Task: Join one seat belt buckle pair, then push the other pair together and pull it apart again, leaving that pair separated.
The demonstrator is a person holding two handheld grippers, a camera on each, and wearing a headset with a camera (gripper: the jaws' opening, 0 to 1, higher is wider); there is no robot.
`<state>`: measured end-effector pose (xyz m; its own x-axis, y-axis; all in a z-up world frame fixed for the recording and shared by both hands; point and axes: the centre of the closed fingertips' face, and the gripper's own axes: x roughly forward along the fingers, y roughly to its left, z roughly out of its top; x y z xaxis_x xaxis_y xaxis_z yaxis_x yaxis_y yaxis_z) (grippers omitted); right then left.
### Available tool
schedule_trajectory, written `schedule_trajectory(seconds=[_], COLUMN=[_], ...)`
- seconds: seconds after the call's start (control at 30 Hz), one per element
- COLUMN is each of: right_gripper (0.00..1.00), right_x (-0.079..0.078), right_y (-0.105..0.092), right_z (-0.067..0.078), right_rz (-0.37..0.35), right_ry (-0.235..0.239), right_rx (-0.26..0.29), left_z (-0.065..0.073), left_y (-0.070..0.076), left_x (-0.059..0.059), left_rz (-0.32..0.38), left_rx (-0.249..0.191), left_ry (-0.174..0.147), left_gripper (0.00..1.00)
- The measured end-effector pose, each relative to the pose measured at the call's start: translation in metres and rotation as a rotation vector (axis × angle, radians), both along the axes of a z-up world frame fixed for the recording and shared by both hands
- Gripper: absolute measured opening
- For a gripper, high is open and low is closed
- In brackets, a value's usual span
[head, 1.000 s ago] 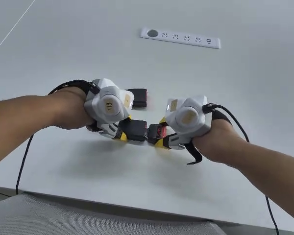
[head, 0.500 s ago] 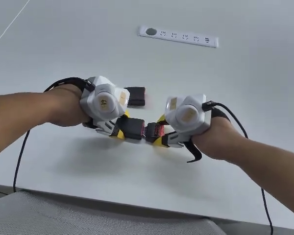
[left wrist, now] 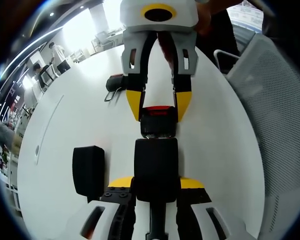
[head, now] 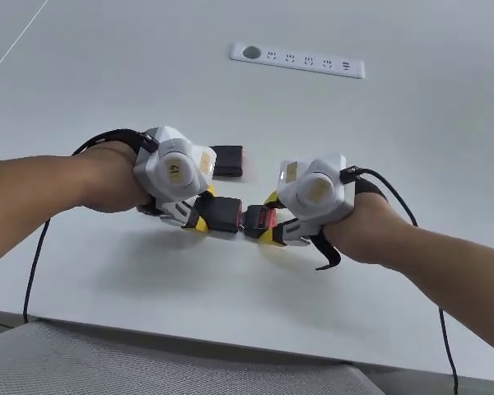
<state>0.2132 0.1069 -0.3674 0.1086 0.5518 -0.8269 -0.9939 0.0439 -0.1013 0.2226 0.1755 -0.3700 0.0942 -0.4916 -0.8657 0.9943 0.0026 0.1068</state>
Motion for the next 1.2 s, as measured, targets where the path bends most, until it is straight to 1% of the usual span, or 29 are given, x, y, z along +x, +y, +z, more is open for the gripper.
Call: schedule_trajectory(seconds=[0.1,0.17,0.23,0.37,0.47,0.5,0.53,0.57,0.6,0.63,0.7,0.73,0.8,0.87,0.9,0.93,0.97,1.03,1.1,1.13,1.17,1.2], right_gripper=[0.31,0.32,0.32,0.33,0.34,0.34,0.34,0.33,0.33,0.33,0.33,0.33,0.33,0.33,0.33,0.33,0.33,0.33,0.33,0.33,0.33,0.33], right_x=[0.000,0.000,0.001,0.000,-0.001,-0.002,-0.002,-0.003,-0.002,-0.002,-0.002,-0.002,0.000,0.005,0.008,0.011,0.016,0.024,0.034,0.037,0.043,0.046], right_y=[0.000,0.000,0.000,0.001,0.002,0.002,0.002,0.003,0.003,0.004,0.005,0.005,0.006,0.005,0.003,0.001,-0.004,-0.012,-0.023,-0.027,-0.033,-0.038], right_z=[0.000,0.000,0.001,0.001,0.002,0.003,0.005,0.008,0.010,0.015,0.022,0.025,0.032,0.039,0.042,0.042,0.041,0.039,0.038,0.038,0.037,0.037], right_rz=[-0.005,-0.009,-0.018,-0.009,-0.032,-0.028,-0.025,-0.022,-0.020,-0.025,-0.023,-0.024,-0.020,-0.022,-0.032,-0.036,-0.055,-0.066,-0.088,-0.090,-0.097,-0.102], right_ry=[0.000,0.010,0.026,0.017,0.041,0.042,0.032,0.026,0.022,0.024,0.025,0.026,0.010,0.000,-0.002,-0.001,0.005,-0.009,-0.011,-0.020,-0.024,-0.026], right_rx=[-0.002,0.003,0.014,0.010,0.027,0.028,0.029,0.033,0.038,0.051,0.061,0.067,0.079,0.089,0.096,0.097,0.089,0.077,0.068,0.063,0.055,0.051], left_z=[-0.001,-0.001,-0.001,-0.001,-0.001,-0.001,-0.002,-0.001,0.001,0.007,0.015,0.019,0.027,0.033,0.036,0.038,0.041,0.047,0.050,0.051,0.051,0.050], left_y=[0.000,-0.001,-0.001,-0.002,0.000,0.001,0.002,0.003,0.005,0.004,0.003,0.003,0.003,0.004,0.006,0.007,0.008,0.007,0.006,0.006,0.005,0.005], left_x=[0.001,0.001,0.000,0.000,-0.001,0.000,0.000,0.001,0.003,0.003,0.003,0.002,0.003,0.006,0.014,0.017,0.024,0.035,0.045,0.047,0.052,0.055], left_rz=[0.006,0.017,0.016,0.010,0.004,0.010,0.021,0.029,0.034,0.035,0.041,0.042,0.039,0.047,0.054,0.065,0.097,0.119,0.135,0.135,0.140,0.141], left_rx=[0.003,0.004,0.005,0.008,0.006,0.007,0.010,0.016,0.019,0.006,-0.016,-0.019,-0.029,-0.041,-0.040,-0.045,-0.061,-0.082,-0.090,-0.091,-0.093,-0.093], left_ry=[0.000,0.006,0.005,-0.003,-0.001,0.004,0.008,0.004,-0.014,-0.023,-0.027,-0.030,-0.044,-0.048,-0.079,-0.082,-0.080,-0.093,-0.103,-0.105,-0.107,-0.104], left_gripper=[0.31,0.31,0.32,0.32,0.33,0.33,0.33,0.35,0.37,0.38,0.38,0.39,0.40,0.40,0.39,0.39,0.39,0.39,0.39,0.39,0.39,0.39])
